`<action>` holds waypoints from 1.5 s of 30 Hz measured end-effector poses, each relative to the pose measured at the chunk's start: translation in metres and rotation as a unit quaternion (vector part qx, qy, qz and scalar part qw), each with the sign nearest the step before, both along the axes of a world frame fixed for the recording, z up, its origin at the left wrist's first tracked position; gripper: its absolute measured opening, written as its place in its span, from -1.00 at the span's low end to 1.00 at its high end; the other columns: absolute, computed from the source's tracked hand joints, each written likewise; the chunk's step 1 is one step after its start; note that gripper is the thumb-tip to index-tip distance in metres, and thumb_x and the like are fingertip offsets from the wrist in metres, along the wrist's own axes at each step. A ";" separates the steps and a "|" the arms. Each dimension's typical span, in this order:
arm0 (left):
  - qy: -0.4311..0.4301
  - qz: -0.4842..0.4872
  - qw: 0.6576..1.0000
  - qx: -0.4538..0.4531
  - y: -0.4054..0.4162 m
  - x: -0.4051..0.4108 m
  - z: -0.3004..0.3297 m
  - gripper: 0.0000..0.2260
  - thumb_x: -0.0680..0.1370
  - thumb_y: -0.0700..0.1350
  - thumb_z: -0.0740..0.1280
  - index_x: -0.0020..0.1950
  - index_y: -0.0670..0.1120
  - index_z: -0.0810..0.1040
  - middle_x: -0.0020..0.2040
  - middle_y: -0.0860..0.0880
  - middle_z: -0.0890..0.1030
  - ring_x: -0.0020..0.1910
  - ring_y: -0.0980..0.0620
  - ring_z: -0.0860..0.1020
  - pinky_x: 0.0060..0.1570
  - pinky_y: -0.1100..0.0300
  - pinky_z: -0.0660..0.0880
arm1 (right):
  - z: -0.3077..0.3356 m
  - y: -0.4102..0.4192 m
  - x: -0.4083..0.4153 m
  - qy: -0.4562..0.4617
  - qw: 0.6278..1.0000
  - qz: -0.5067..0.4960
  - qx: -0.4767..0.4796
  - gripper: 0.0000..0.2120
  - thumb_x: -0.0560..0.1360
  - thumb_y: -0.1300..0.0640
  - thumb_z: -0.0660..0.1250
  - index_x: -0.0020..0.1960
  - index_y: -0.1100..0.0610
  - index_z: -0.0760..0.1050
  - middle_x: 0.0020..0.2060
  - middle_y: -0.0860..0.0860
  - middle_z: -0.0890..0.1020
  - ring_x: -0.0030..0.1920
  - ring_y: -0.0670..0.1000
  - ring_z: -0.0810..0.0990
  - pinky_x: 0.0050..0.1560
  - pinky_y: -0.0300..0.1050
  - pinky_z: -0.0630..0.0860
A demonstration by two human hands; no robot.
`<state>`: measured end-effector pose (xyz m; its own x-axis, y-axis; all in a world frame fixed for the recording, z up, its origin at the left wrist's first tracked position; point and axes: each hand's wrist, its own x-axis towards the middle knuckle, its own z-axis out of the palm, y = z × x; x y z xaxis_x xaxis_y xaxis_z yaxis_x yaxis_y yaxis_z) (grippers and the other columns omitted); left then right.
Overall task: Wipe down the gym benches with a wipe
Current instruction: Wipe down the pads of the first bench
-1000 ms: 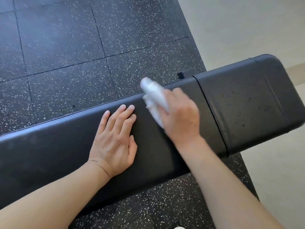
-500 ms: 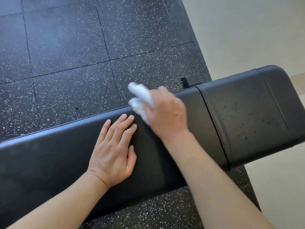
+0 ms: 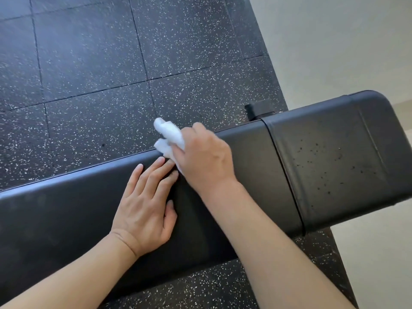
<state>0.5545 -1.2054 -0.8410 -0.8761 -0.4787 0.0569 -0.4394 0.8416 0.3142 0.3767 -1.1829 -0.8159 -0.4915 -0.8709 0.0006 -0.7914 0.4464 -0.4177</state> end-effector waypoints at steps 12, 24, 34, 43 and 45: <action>-0.007 0.002 1.000 0.013 0.001 0.002 -0.002 -0.49 0.51 -0.07 0.23 0.46 -0.18 0.48 0.58 -0.13 0.39 0.64 -0.15 0.26 0.61 -0.27 0.13 | -0.011 0.029 -0.040 0.037 0.986 -0.158 0.049 -0.70 0.60 -0.12 0.23 0.10 0.07 0.58 -0.04 0.00 0.53 -0.08 0.10 0.54 -0.19 -0.02 0.40; -0.064 -0.066 0.990 0.104 -0.043 0.036 0.032 -0.45 0.56 -0.07 0.27 0.57 -0.06 0.40 0.67 -0.06 0.26 0.67 -0.12 0.17 0.63 -0.17 0.11 | 0.015 -0.003 -0.016 0.078 0.971 -0.152 0.169 -0.72 0.68 -0.02 0.24 0.07 0.17 0.60 -0.09 0.06 0.50 0.00 0.18 0.57 -0.12 -0.05 0.37; -0.042 0.183 0.968 0.166 -0.109 0.138 0.032 -0.56 0.52 -0.18 0.34 0.40 -0.25 0.46 0.33 -0.20 0.57 0.38 -0.18 0.47 0.52 -0.02 0.29 | -0.003 -0.136 0.167 -0.004 0.982 0.046 0.182 -0.49 0.63 -0.31 0.21 -0.05 0.11 0.64 -0.10 0.03 0.54 -0.03 0.14 0.56 -0.14 0.02 0.36; -0.041 0.268 0.954 0.127 -0.087 0.097 0.025 -0.73 0.53 -0.13 0.23 0.19 -0.12 0.54 0.15 -0.04 0.62 0.19 -0.17 0.57 0.51 -0.25 0.24 | -0.010 -0.094 0.069 -0.004 0.981 0.101 0.168 -0.53 0.60 -0.35 0.17 -0.13 0.00 0.60 -0.26 -0.05 0.47 -0.13 0.07 0.56 -0.20 -0.07 0.38; -0.031 0.257 0.957 0.130 -0.081 0.070 0.022 -0.75 0.55 -0.12 0.22 0.19 -0.10 0.55 0.12 -0.01 0.64 0.18 -0.15 0.59 0.52 -0.23 0.24 | -0.004 -0.071 0.008 0.022 0.984 0.070 0.165 -0.54 0.53 -0.41 0.10 0.05 -0.14 0.60 -0.29 -0.05 0.50 -0.19 0.10 0.52 -0.19 -0.07 0.37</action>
